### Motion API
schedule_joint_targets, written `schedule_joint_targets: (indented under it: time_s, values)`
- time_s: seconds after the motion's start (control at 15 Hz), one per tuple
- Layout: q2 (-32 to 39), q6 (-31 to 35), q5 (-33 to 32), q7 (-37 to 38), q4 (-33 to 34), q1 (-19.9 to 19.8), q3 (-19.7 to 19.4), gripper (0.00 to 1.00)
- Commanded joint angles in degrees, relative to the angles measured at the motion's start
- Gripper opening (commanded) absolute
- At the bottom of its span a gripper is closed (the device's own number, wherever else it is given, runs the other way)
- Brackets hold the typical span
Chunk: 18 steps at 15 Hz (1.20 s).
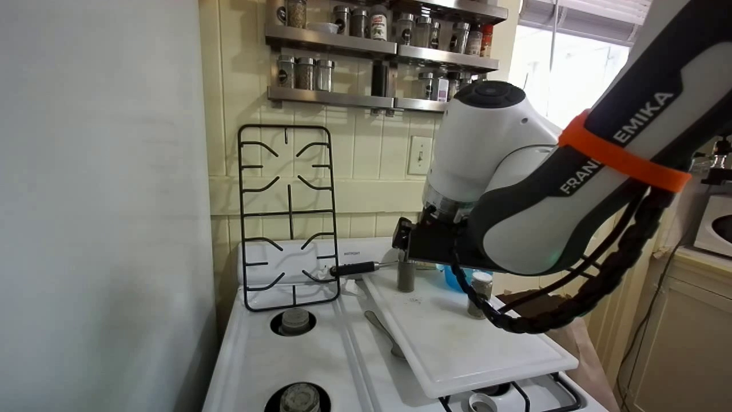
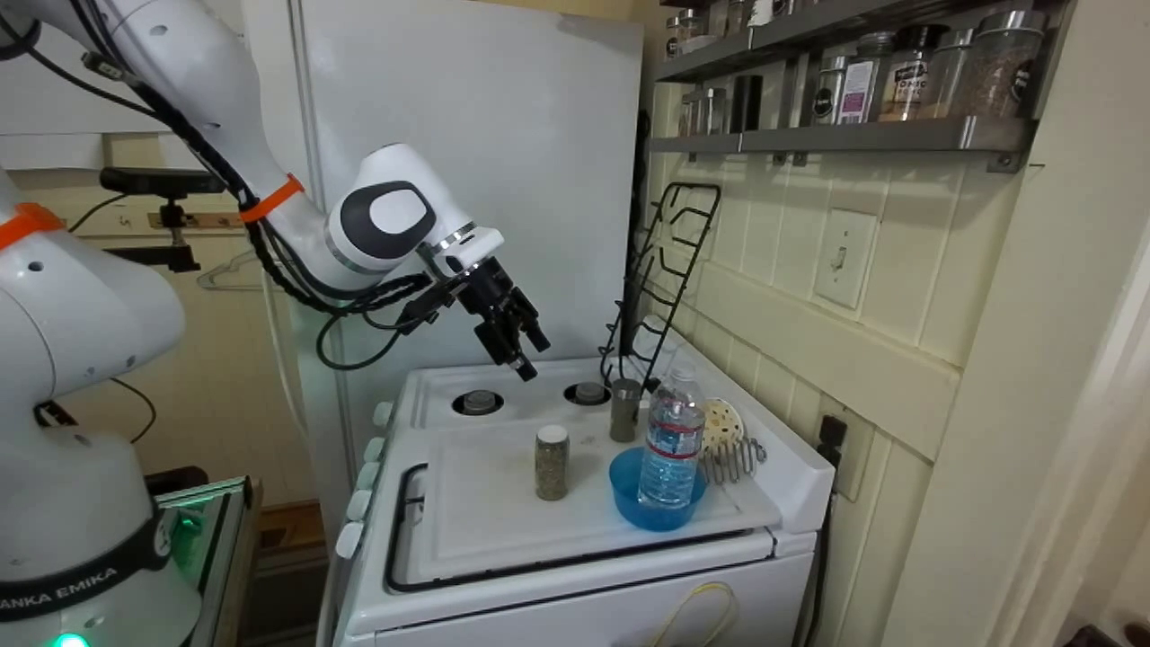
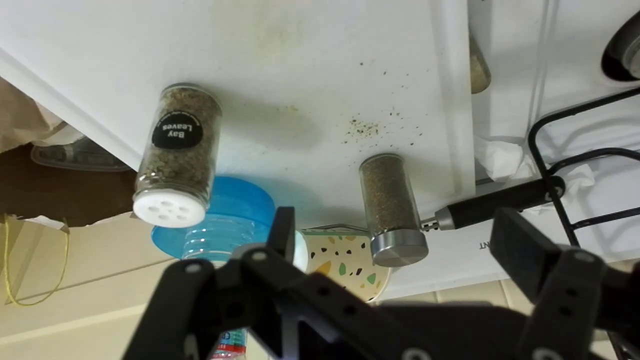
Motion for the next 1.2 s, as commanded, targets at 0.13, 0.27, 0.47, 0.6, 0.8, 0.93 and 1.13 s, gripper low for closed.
schedule_joint_targets:
  time_s: [0.13, 0.27, 0.47, 0.6, 0.8, 0.93, 1.13]
  values:
    - [-0.01, 0.0, 0.0, 0.0, 0.0, 0.0, 0.03, 1.0]
    - [-1.38, -0.6, -0.63, 1.09, 0.0, -1.25, 1.64, 1.0]
    - [-2.91, -1.95, -0.42, 3.78, 0.42, -3.69, 5.03, 1.0]
    - [-3.77, -2.28, -0.39, 5.09, 0.69, -5.14, 7.32, 1.0]
    - [-3.94, -3.95, -0.39, 5.68, 1.6, -6.48, 9.93, 1.0]
    - [-2.47, -1.3, 0.02, 3.49, 0.68, -4.96, 7.24, 1.0]
    - [-2.38, -1.3, 0.02, 3.32, 0.72, -4.91, 6.78, 1.0]
